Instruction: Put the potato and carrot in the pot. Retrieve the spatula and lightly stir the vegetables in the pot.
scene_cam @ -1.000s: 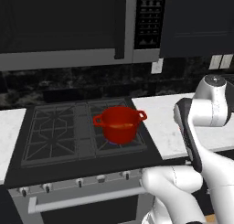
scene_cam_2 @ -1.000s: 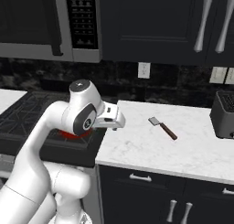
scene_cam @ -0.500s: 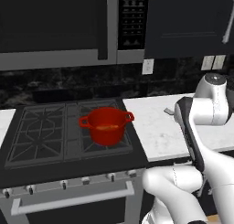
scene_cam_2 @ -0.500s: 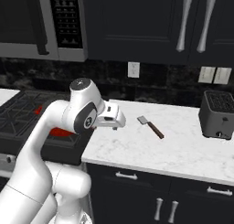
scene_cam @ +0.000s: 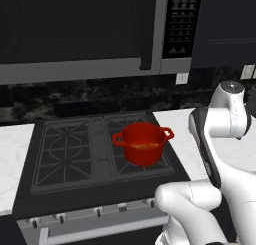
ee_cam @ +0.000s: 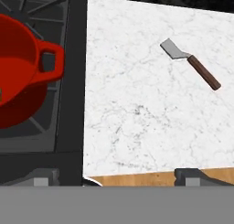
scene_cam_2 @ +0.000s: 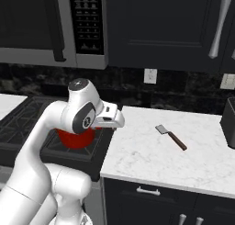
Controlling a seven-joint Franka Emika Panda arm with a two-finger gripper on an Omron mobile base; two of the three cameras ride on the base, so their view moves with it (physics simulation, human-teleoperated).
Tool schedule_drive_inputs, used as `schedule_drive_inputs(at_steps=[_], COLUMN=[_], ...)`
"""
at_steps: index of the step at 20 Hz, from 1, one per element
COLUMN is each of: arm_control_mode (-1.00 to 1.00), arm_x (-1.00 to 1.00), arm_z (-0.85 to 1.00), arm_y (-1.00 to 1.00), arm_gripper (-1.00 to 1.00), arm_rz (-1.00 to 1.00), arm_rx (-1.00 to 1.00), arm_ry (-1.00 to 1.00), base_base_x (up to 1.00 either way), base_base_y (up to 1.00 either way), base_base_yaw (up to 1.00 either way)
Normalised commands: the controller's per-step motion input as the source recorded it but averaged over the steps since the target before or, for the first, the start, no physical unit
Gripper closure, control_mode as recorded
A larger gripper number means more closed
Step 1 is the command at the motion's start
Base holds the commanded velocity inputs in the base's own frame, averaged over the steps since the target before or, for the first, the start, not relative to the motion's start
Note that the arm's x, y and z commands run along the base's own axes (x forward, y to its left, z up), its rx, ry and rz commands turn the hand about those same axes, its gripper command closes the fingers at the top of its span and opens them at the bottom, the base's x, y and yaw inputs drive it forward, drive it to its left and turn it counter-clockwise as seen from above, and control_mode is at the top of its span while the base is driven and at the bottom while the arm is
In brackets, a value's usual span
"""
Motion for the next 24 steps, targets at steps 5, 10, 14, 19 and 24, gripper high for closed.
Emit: schedule_drive_inputs(at_steps=[5,10,14,19,24], arm_control_mode=[1.00,1.00,-1.00,-1.00,-1.00], arm_x=[0.00,0.00,0.25,0.62,0.13], arm_z=[0.00,0.00,0.00,-0.09,-0.28], arm_y=[0.00,0.00,-0.09,-0.83,-0.92], arm_gripper=[-1.00,-1.00,-1.00,-1.00,-1.00], arm_rz=[0.00,0.00,0.05,0.14,0.13], arm_rx=[0.00,0.00,0.03,0.03,0.00], arm_ry=[0.00,0.00,0.00,0.06,-0.01], base_base_x=[0.71,0.33,0.63,0.00,0.00], base_base_y=[-0.73,-0.65,-0.38,0.00,0.00], base_base_yaw=[0.09,0.13,0.14,0.00,0.00])
